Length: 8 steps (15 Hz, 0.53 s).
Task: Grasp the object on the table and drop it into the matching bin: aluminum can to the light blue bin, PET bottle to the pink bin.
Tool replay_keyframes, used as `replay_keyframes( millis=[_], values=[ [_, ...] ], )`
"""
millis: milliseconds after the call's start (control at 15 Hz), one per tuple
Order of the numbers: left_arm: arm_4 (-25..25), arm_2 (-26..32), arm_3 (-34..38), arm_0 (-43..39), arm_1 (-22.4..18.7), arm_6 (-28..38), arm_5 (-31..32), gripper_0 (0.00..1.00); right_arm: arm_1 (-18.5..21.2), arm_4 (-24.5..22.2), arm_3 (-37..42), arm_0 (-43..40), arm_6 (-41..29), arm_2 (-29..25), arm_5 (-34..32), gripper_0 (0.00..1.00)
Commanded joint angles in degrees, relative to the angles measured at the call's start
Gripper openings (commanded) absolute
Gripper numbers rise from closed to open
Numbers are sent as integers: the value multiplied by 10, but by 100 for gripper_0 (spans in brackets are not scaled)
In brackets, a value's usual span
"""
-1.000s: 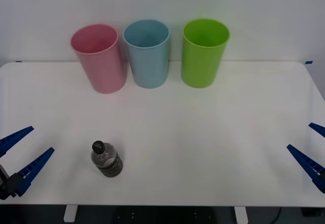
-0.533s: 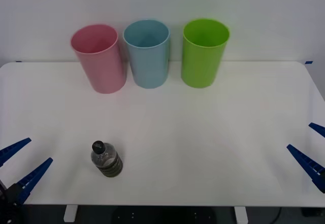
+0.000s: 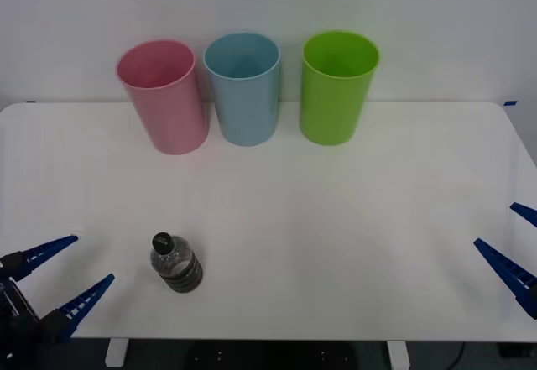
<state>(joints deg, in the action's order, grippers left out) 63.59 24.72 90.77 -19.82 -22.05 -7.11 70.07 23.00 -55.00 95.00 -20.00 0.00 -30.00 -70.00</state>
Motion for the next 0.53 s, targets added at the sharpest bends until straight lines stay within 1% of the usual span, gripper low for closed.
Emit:
replay_keyframes(
  millis=[67,267,533],
  values=[
    [2,-20,-56,36,-5,-52,24,100,0,0,0,0,0,0,0,100],
    [2,-46,-124,75,-24,-103,45,100,0,0,0,0,0,0,0,100],
    [0,-80,-197,124,-44,-162,65,100,0,0,0,0,0,0,0,100]
  ],
)
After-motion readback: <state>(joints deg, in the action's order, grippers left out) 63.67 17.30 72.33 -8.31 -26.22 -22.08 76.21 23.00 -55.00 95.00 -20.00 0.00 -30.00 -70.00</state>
